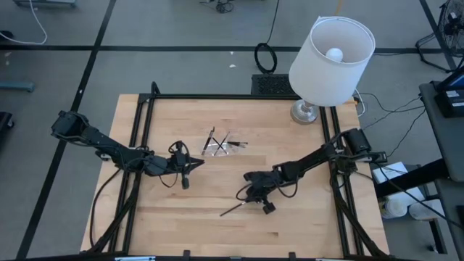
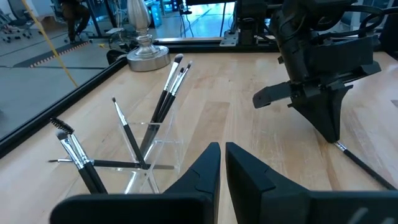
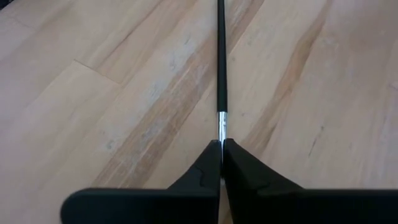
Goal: Put items in baskets/containers
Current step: Put the black eyeshadow brush into the transparent organizer
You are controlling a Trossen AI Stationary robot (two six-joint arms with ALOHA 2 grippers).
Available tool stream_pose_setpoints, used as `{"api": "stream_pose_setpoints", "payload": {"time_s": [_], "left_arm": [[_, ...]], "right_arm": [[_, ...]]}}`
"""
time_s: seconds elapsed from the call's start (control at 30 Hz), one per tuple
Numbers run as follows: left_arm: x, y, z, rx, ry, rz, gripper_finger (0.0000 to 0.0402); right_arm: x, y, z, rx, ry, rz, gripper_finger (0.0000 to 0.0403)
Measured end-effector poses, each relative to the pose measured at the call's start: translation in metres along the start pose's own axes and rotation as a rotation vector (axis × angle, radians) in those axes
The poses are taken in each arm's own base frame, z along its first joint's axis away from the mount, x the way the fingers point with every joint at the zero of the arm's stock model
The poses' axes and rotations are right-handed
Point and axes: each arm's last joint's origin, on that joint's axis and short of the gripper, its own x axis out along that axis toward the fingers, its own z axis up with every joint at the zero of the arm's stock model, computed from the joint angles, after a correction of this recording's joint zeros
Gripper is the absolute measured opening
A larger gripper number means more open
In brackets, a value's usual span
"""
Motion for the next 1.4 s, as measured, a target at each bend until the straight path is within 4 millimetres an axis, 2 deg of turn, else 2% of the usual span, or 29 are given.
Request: {"api": "stream_pose_setpoints", "payload": {"time_s": [0.2, 0.57, 0.7, 0.97, 1.07, 1.17, 1.4], "left_arm": [[0.0, 0.0, 0.0, -0.002, 0.0, 0.0, 0.0035], [0.0, 0.0, -0.001, 0.001, 0.005, -0.001, 0.0035], [0.0, 0.0, -0.001, 0.002, 0.005, -0.001, 0.0035], [0.0, 0.0, 0.0, 0.002, 0.005, -0.001, 0.0035], [0.0, 0.0, 0.0, 0.002, 0.005, 0.0, 0.0035], [0.0, 0.0, 0.0, 0.002, 0.004, 0.0, 0.0035], [0.0, 0.0, -0.002, -0.004, 0.016, -0.006, 0.0035]], "right_arm": [[-0.005, 0.009, 0.014, -0.086, -0.094, -0.051, 0.0001], [-0.029, 0.03, 0.037, -0.174, -0.171, -0.169, 0.0], [-0.035, 0.033, 0.041, -0.179, -0.189, -0.181, 0.0], [-0.037, 0.03, 0.046, -0.165, -0.157, -0.328, 0.0], [-0.048, 0.032, 0.065, -0.188, -0.111, -0.419, 0.0], [-0.066, 0.032, 0.095, -0.224, -0.092, -0.497, 0.0], [-0.118, 0.028, 0.146, -0.309, -0.048, -0.671, 0.0]]}}
